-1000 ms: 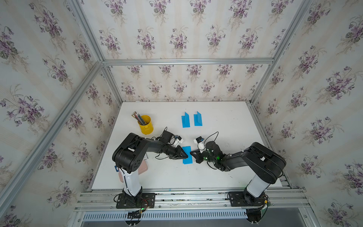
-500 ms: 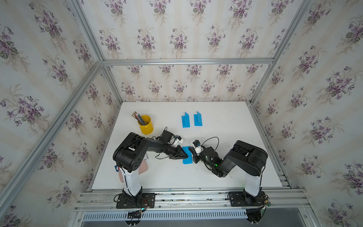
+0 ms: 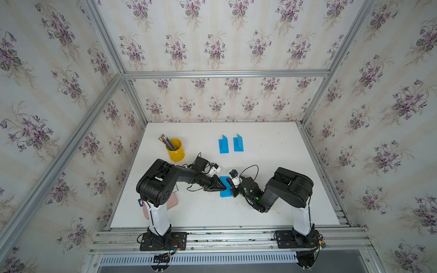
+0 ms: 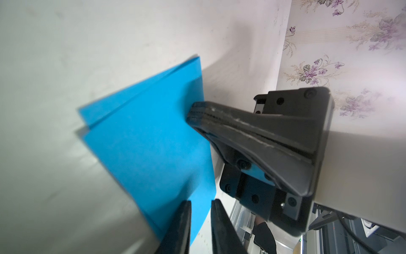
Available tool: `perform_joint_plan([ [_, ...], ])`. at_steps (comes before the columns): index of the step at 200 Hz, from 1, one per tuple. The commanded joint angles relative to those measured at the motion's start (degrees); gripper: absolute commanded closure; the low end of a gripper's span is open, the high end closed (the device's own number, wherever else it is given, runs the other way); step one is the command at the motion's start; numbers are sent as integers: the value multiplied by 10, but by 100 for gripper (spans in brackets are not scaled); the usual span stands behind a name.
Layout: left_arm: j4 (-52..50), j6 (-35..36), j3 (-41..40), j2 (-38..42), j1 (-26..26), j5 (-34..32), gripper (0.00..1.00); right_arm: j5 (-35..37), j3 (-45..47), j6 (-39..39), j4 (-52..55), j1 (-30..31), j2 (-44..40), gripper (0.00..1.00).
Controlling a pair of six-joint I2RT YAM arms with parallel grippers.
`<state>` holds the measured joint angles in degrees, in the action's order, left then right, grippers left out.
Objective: Fold the square paper along the opposite sides
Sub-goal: Smooth out the paper at the center of the board.
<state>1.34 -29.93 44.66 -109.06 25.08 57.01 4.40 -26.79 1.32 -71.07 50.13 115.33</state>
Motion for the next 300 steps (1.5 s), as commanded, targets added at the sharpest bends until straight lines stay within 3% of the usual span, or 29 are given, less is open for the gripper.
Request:
perform_joint_plan([
  [1, -140, 17, -19, -25, -1, -372, 75, 30, -2, -1, 36, -8, 3, 100],
  [90, -130, 12, -27, -24, -6, -368, 75, 26, -19, -9, 75, -26, 0, 100],
  [146, -133, 10, -28, -16, -6, -368, 75, -13, 9, -20, 83, -16, -104, 100],
  [211, -138, 14, -26, -11, -7, -368, 75, 24, 29, -55, 52, 40, -73, 100],
  [300, -132, 10, -28, -5, -6, -368, 75, 67, 30, -41, 126, 40, -81, 100],
])
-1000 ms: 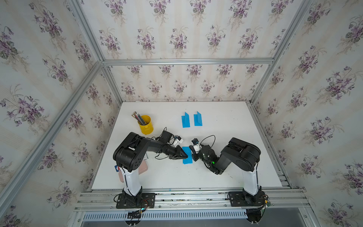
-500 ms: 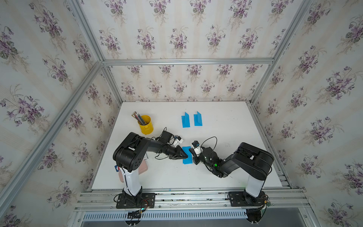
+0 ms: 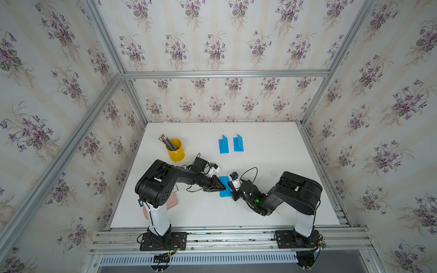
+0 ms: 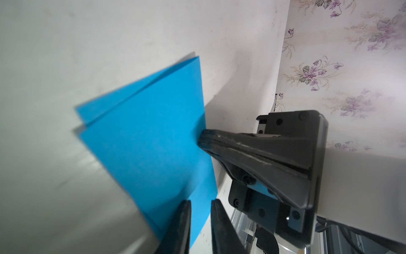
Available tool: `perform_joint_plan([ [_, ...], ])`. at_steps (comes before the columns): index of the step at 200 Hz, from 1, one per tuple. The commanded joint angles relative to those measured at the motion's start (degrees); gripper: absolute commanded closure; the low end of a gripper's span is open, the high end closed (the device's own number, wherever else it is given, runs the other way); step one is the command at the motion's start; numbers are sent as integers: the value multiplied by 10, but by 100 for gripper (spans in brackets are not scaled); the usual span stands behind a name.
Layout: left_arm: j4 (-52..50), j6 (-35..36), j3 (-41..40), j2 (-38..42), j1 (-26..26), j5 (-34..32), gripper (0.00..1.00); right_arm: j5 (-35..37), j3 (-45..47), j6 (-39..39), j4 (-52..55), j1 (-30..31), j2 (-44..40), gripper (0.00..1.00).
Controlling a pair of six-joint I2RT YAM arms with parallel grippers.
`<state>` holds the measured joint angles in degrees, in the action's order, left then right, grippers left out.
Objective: Fold the square paper along the opposite sides
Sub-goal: Smooth out the paper at the center of the board.
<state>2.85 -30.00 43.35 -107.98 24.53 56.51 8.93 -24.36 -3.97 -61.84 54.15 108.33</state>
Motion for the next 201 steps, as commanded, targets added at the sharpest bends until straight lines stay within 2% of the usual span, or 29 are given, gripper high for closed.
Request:
perform_joint_plan([
  [1, -147, 11, -15, -16, -1, -363, 75, 22, 7, 12, 34, 0, -12, 100],
  [43, -144, 8, -15, -17, -2, -363, 75, 25, 20, 35, 58, -5, -49, 100],
  [85, -144, -3, -11, -11, -2, -363, 75, -46, 36, 20, 52, 5, -121, 100],
  [152, -145, -5, -5, -15, -2, -363, 75, -44, 46, -3, 64, 53, -96, 100],
  [201, -141, -6, -1, -24, -3, -347, 75, -43, 38, 4, 117, 55, -96, 100],
])
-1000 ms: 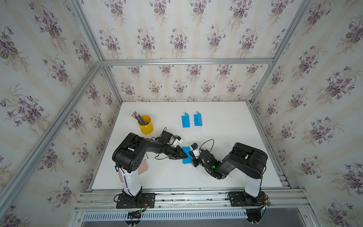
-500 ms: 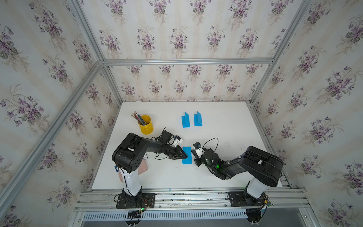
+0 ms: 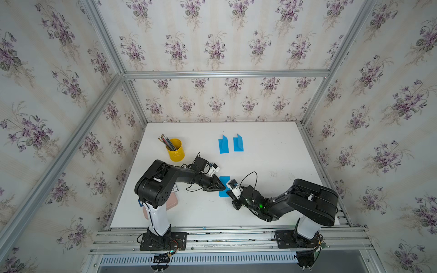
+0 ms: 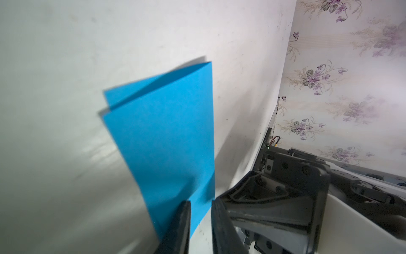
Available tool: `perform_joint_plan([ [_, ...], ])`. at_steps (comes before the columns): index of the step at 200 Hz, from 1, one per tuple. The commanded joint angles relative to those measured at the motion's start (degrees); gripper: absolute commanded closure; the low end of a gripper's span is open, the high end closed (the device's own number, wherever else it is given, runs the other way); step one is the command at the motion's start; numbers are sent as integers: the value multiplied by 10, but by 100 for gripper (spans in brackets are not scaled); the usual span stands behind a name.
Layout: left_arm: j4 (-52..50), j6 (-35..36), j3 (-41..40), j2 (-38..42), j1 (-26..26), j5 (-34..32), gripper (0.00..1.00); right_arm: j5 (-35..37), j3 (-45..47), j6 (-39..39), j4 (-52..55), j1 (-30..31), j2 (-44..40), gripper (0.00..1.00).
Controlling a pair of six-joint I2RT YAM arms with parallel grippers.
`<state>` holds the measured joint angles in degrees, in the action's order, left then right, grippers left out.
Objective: Fold the square paper along the opposite sides
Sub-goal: Smooth out the paper at the center of the board.
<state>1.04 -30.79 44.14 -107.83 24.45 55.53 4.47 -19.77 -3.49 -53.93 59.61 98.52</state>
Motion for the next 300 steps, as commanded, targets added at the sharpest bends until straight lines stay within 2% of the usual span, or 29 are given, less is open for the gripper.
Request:
perform_joint_plan([
  [1, -123, 2, -9, -26, -2, -337, 75, 2, -8, 0, 39, 0, 3, 100],
  [56, -118, 3, -10, -29, -6, -334, 74, 2, -14, -1, 103, 1, 2, 100],
  [109, -113, 6, -9, -34, -8, -330, 74, 17, 8, -18, 160, 6, -59, 100],
  [143, -112, 8, -13, -28, -8, -329, 75, 50, -26, -18, 160, 3, -86, 100],
  [189, -109, 10, -22, -21, -8, -328, 75, 24, -89, -55, 72, -63, -26, 100],
  [223, -109, 13, -21, -23, -8, -330, 75, 15, -138, -64, 48, -79, 41, 100],
  [300, -103, 7, -23, -26, -9, -328, 74, 27, -130, -95, 64, -105, 100, 100],
])
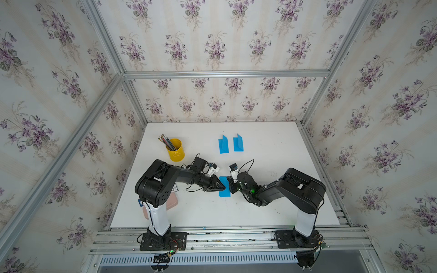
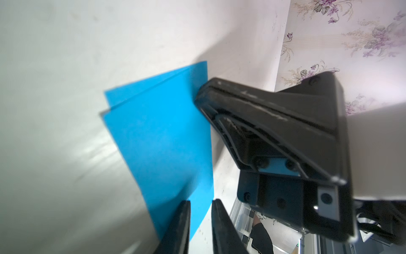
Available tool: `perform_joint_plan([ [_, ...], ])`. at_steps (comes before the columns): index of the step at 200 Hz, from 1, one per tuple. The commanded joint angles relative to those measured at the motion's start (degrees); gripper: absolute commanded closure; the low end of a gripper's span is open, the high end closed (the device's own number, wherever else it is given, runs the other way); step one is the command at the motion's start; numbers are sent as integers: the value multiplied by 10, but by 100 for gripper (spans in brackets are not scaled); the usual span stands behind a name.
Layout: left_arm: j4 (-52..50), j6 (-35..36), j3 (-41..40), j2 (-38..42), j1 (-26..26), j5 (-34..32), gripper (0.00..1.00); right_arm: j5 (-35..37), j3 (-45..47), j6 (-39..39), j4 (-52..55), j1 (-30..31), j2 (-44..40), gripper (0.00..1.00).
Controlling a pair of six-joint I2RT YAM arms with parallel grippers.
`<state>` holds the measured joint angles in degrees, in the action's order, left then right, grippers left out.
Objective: Fold the square paper along the opposite sides
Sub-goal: Smooth out the paper at the center of the board.
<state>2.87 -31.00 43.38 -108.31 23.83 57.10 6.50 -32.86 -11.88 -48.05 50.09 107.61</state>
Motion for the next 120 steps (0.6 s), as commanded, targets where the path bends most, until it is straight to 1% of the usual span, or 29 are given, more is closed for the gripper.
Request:
perform_joint_plan([
  [1, -121, 10, -15, -21, -3, -344, 74, 7, 1, -11, 6, -10, 10, 100],
  [46, -112, 5, -25, -22, -5, -344, 74, 9, 14, -5, 7, -37, 13, 100],
  [62, -112, 6, -26, -22, -7, -344, 74, 5, 17, 9, 9, -45, 4, 100],
  [83, -110, 5, -26, -24, -7, -343, 74, -10, 11, 46, 28, -46, -40, 100],
  [100, -111, 5, -22, -29, -7, -341, 74, -40, 22, 53, 31, -43, -84, 100],
  [108, -112, 4, -20, -29, -7, -341, 74, -45, 36, 55, 18, -34, -100, 100],
  [120, -110, 2, -20, -28, -8, -341, 75, -34, 54, 63, 1, -12, -113, 100],
])
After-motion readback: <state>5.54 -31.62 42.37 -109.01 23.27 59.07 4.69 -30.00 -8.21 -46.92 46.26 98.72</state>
